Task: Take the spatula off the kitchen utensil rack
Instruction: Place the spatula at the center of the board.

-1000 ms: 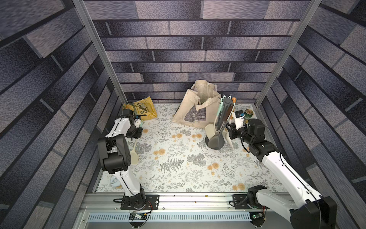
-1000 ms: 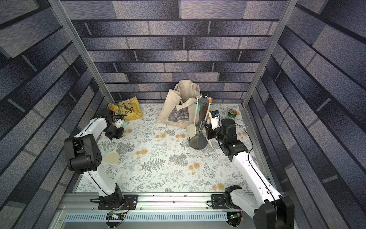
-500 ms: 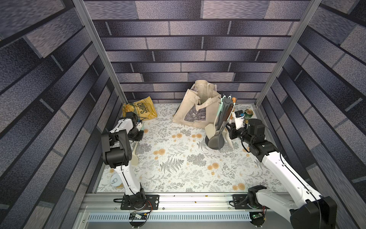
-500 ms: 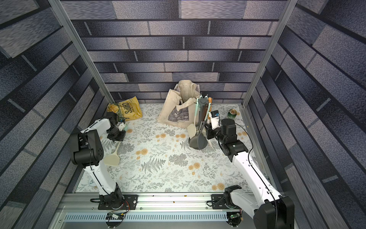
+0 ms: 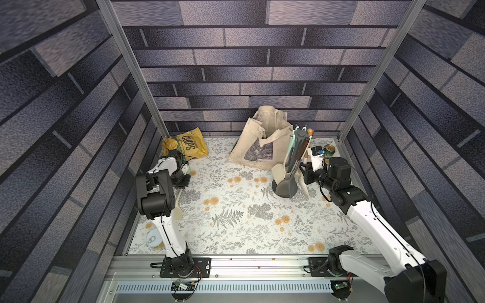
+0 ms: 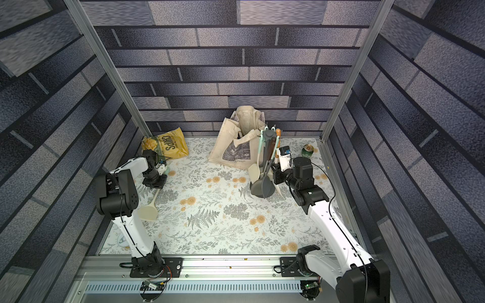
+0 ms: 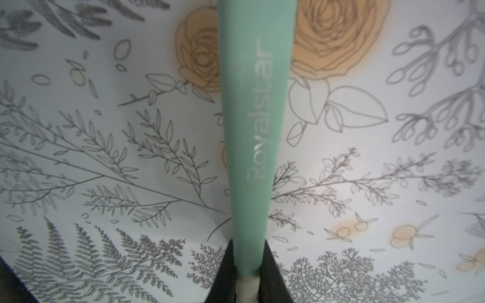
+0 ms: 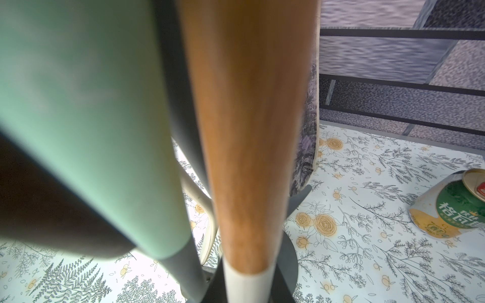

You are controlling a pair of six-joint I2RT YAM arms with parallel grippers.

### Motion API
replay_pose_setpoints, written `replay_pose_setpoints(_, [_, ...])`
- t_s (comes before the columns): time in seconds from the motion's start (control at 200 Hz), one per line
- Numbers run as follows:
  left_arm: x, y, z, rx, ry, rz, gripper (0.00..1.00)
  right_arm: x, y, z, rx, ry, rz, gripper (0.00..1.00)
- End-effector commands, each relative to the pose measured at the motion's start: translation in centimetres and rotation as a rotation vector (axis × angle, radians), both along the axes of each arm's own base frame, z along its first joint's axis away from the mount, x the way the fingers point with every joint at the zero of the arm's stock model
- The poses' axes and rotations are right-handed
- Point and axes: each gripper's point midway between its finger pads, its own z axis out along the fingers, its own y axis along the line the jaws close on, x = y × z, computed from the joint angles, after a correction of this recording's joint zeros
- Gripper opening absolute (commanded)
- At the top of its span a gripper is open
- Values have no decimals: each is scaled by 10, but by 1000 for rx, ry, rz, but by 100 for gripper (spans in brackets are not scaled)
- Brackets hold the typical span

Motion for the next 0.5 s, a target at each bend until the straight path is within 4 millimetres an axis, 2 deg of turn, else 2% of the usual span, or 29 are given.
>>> replay_pose_setpoints(0.0, [1,5,0,36,12,-28,0,-3,1,-8,-3,28,3,9])
replay_pose_setpoints(0.09, [0,5,-2,30,13,-12,0,-4,1,-8,-3,28,2,9])
replay_pose_setpoints(0.21, [-1,6,-4,39,16,3,11,-4,1,-7,-4,26,3,9])
replay_pose_setpoints(0.336, [-4,7,-8,44,33,12,19,-4,0,-8,-5,28,2,9])
replay_pose_setpoints(0.496, [-6,6,-13,48,54,17,20,-4,1,-8,-5,28,4,9])
